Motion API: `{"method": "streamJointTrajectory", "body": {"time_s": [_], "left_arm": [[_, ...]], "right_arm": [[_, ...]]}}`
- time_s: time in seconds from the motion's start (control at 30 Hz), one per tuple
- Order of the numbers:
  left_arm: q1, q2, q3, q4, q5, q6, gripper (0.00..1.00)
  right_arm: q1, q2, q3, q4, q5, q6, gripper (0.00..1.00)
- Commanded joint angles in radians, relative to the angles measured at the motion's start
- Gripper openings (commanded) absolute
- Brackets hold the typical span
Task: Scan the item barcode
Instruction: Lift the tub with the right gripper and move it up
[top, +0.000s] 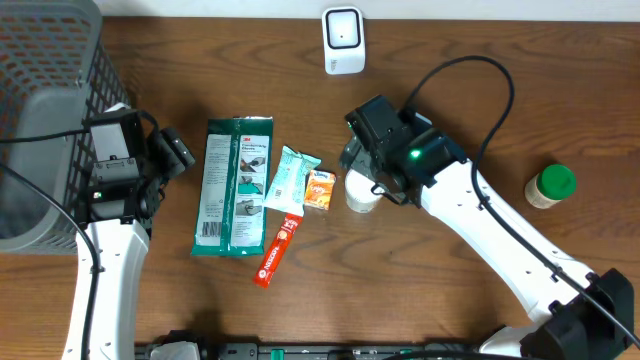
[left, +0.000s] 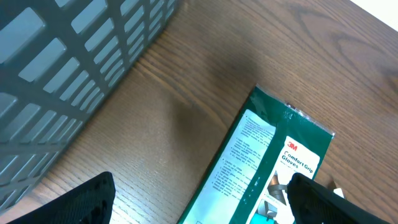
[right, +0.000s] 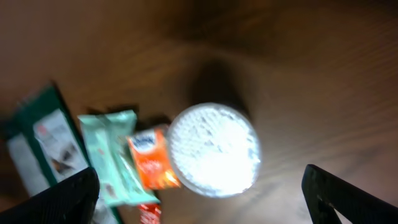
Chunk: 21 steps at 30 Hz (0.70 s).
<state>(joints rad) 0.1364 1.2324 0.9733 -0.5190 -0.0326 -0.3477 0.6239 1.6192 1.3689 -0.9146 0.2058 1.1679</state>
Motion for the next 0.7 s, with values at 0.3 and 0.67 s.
{"method": "streamJointTrajectory", "body": {"time_s": [0.3,0.67], "left_arm": [[0.003,-0.009,0.026,0.000,-0.013,-0.006,0.88],[0.003,-0.009,0.026,0.000,-0.013,-0.006,0.88]], "right_arm": [[-0.009,0.092,-0.060,0.076,-0.020,0.096,0.99],[-0.009,0.205,-0.060,0.085,-0.040,0.142,0.99]]}}
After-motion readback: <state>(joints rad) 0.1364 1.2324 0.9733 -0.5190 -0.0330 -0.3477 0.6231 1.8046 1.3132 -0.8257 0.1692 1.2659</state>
